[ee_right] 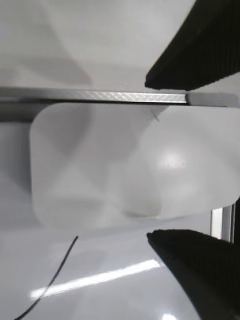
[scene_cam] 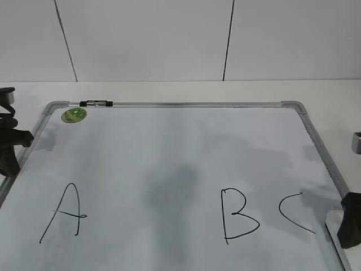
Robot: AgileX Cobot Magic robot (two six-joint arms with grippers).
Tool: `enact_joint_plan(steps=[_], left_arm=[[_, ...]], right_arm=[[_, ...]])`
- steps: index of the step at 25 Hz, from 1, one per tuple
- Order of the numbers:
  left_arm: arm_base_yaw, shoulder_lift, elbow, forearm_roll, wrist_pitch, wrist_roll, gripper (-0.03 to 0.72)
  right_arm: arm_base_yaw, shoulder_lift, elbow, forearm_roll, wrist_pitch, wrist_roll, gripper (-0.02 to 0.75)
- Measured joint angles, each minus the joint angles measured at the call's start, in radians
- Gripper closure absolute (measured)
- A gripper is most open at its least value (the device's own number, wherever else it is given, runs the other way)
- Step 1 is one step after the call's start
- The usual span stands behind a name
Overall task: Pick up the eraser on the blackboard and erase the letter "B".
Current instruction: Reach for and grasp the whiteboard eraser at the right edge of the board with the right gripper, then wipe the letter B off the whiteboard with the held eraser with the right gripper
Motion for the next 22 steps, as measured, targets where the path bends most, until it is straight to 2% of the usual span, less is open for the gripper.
enact_joint_plan(steps=[8, 22], left_arm=[[0.000, 0.000, 0.000, 0.000, 0.000, 0.000, 0.666], [0.000, 0.000, 0.000, 0.000, 0.000, 0.000, 0.666]], right_arm=[[0.038, 0.080, -0.029, 0.000, -0.008, -0.004, 0.067], [0.040, 0.144, -0.030, -0.033, 0.008, 0.011, 0.071]])
